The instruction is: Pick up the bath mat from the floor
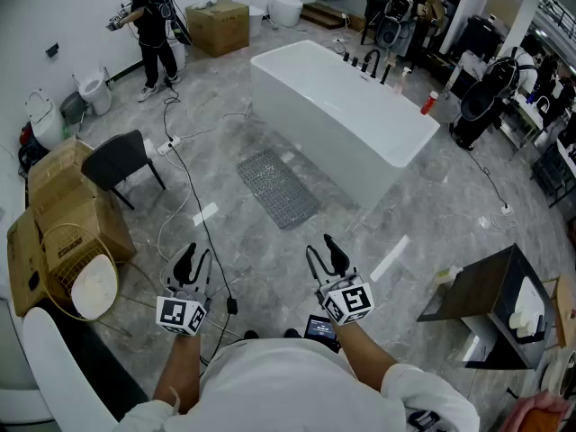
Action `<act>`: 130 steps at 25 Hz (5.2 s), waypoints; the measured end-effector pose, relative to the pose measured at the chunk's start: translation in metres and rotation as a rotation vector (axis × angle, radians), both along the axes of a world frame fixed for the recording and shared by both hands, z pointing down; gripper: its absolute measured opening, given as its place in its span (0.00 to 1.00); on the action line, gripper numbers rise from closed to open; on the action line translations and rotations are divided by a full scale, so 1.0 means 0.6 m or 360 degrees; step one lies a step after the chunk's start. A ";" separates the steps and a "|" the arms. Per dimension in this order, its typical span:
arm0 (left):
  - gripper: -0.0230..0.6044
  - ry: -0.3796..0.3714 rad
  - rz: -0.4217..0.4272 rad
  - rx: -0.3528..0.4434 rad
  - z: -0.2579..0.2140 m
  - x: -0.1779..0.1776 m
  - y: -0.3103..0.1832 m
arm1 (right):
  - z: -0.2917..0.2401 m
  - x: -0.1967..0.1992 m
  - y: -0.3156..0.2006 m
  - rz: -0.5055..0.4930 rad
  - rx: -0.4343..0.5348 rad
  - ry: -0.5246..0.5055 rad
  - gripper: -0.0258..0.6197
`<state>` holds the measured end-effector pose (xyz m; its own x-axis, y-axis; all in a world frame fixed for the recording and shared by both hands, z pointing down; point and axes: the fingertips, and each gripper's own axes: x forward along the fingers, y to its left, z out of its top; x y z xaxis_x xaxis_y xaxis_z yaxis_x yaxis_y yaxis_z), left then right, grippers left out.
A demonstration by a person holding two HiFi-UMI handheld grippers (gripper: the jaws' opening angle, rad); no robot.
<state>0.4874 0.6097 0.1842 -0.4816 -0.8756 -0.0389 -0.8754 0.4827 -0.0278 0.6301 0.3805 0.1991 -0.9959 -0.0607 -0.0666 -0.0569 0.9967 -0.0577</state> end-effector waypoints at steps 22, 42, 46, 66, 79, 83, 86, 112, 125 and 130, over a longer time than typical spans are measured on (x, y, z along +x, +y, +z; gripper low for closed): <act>0.26 0.0024 0.0129 0.0010 -0.012 -0.012 0.056 | -0.004 0.018 0.060 0.0010 -0.0074 -0.0086 0.36; 0.26 0.0119 0.0177 0.0108 0.027 -0.078 0.104 | 0.035 -0.033 0.115 0.0093 -0.0034 -0.0008 0.34; 0.25 0.0145 0.0136 0.0090 0.039 -0.125 0.096 | 0.042 -0.088 0.098 0.0070 -0.0071 -0.0024 0.34; 0.25 0.0058 -0.0024 0.0037 -0.022 -0.431 -0.100 | 0.017 -0.462 -0.134 -0.0139 -0.0095 -0.0111 0.34; 0.25 0.0219 0.0035 0.0042 -0.002 -0.727 -0.174 | 0.046 -0.700 -0.216 -0.0016 -0.0173 0.0053 0.34; 0.25 0.0233 0.0175 0.0053 -0.002 -0.835 -0.206 | 0.043 -0.798 -0.214 0.0062 -0.0170 0.0069 0.34; 0.25 0.0217 0.0261 0.0050 -0.012 -0.900 -0.217 | 0.028 -0.850 -0.211 0.0127 -0.0141 0.0054 0.34; 0.28 0.0376 0.1042 -0.0308 0.160 -1.170 -0.757 | 0.204 -0.936 -0.562 0.0846 -0.0346 0.0120 0.34; 0.30 0.0412 0.1322 -0.0567 0.317 -1.212 -0.948 | 0.388 -0.885 -0.646 0.1196 -0.0585 0.0250 0.34; 0.31 0.0532 0.1416 -0.0727 0.440 -1.257 -1.013 | 0.481 -0.860 -0.669 0.1369 -0.0758 0.0362 0.34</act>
<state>-0.2670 0.0020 0.4480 0.4161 -0.8167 0.3999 -0.9056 -0.3326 0.2632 0.1142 -0.0212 0.4877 -0.5872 -0.7355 0.3380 -0.8052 0.4879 -0.3371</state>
